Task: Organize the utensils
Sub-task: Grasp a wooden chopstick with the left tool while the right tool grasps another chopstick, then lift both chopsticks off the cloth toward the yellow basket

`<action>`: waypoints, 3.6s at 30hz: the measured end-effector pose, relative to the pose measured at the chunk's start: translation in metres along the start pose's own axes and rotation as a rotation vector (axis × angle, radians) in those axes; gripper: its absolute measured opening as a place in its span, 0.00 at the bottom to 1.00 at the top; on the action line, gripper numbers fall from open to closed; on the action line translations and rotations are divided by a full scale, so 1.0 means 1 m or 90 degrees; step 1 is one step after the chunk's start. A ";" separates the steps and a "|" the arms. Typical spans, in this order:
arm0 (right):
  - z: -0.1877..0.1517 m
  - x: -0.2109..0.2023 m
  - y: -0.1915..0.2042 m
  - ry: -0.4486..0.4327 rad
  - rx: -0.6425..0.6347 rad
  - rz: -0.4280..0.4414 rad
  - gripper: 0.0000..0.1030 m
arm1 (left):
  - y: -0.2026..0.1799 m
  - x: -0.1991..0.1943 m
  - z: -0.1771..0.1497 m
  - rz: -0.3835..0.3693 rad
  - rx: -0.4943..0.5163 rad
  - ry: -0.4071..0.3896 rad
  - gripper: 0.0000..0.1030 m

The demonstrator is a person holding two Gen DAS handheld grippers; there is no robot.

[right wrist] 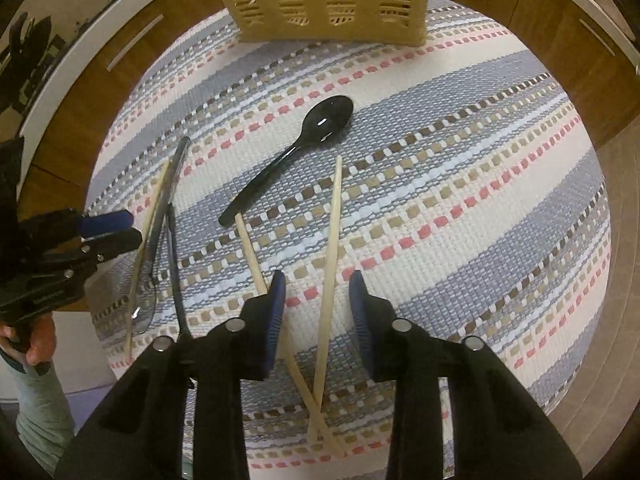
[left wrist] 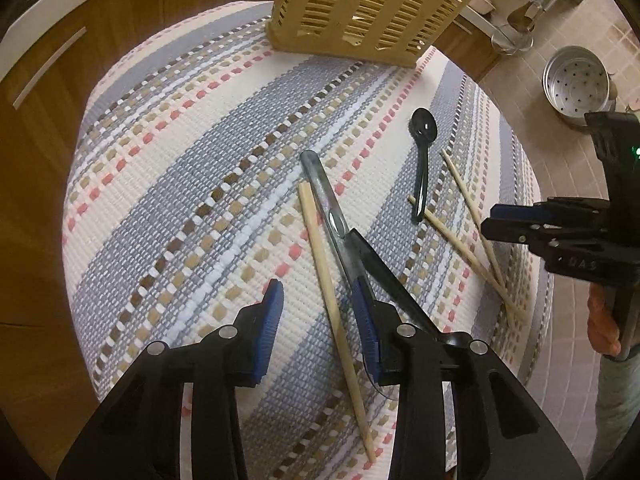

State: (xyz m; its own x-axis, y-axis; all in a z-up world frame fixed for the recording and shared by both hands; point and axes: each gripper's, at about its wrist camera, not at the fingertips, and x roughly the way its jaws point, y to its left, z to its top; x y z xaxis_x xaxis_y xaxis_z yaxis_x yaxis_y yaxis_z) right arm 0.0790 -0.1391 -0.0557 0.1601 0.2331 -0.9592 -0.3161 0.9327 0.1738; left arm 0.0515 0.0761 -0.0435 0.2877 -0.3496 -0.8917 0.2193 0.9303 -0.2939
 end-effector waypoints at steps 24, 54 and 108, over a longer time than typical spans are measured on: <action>-0.021 -0.002 -0.021 -0.017 -0.018 -0.094 0.05 | -0.002 0.002 0.001 0.062 0.002 -0.039 0.02; 0.005 -0.015 -0.047 0.030 -0.014 -0.081 0.13 | -0.003 0.008 0.023 0.120 0.043 0.016 0.15; 0.173 -0.161 -0.055 -0.707 -0.007 -0.056 0.05 | -0.039 -0.109 0.209 0.145 -0.061 -0.773 0.04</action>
State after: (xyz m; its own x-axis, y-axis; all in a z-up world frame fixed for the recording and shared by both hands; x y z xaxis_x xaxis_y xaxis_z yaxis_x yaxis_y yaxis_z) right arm 0.2319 -0.1801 0.1273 0.9282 0.2886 -0.2347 -0.2701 0.9567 0.1083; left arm 0.2060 0.0546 0.1372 0.9990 -0.0075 -0.0438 -0.0035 0.9697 -0.2444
